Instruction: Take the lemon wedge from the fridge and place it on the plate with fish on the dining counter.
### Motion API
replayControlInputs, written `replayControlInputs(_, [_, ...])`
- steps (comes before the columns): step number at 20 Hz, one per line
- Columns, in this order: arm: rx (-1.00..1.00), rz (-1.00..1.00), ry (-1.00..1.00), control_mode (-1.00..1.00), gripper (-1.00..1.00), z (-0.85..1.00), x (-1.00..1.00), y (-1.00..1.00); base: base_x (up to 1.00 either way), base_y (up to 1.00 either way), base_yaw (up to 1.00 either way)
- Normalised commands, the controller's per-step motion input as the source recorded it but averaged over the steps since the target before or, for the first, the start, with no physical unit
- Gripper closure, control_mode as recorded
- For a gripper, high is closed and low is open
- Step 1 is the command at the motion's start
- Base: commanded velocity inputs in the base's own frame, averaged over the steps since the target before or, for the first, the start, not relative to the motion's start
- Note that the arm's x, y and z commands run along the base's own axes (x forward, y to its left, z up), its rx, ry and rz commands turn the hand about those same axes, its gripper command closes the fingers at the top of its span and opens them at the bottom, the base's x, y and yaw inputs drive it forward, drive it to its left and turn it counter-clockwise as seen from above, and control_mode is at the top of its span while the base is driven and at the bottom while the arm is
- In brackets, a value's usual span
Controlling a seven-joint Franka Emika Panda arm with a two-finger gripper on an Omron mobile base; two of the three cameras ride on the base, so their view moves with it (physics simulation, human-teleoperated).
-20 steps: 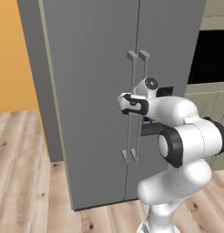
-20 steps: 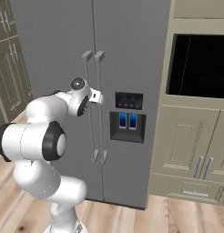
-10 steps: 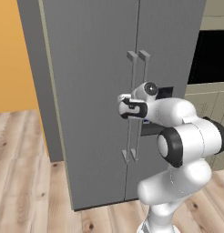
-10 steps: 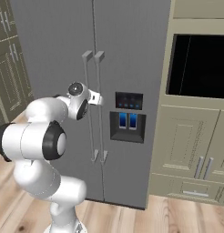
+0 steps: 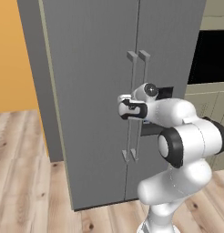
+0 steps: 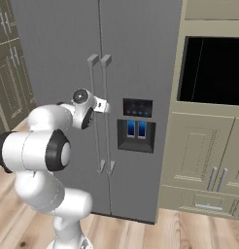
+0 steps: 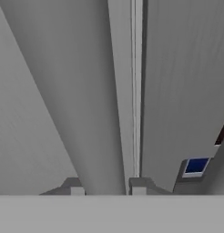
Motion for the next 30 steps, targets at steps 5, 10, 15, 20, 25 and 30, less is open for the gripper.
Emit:
replayControlInputs(5, [0.00,0.00,-0.01,-1.00,1.00,0.26,-0.63,0.23,0.00,0.00,0.00])
replayControlInputs(10, [0.00,-0.02,-0.09,-1.00,1.00,0.49,-1.00,0.49,0.00,0.00,0.00])
replayControlInputs(15, [0.00,-0.04,-0.10,-1.00,1.00,0.56,-1.00,0.67,0.00,0.00,0.00])
replayControlInputs(20, [0.00,-0.08,-0.07,-1.00,1.00,0.73,-1.00,0.59,0.00,0.00,0.00])
replayControlInputs(25, [0.00,-0.15,-0.01,-1.00,-1.00,0.80,-1.00,0.28,0.00,0.00,0.00])
replayControlInputs(30, [0.08,-0.22,0.00,-1.00,-1.00,0.73,-1.00,-0.18,0.00,0.00,0.00])
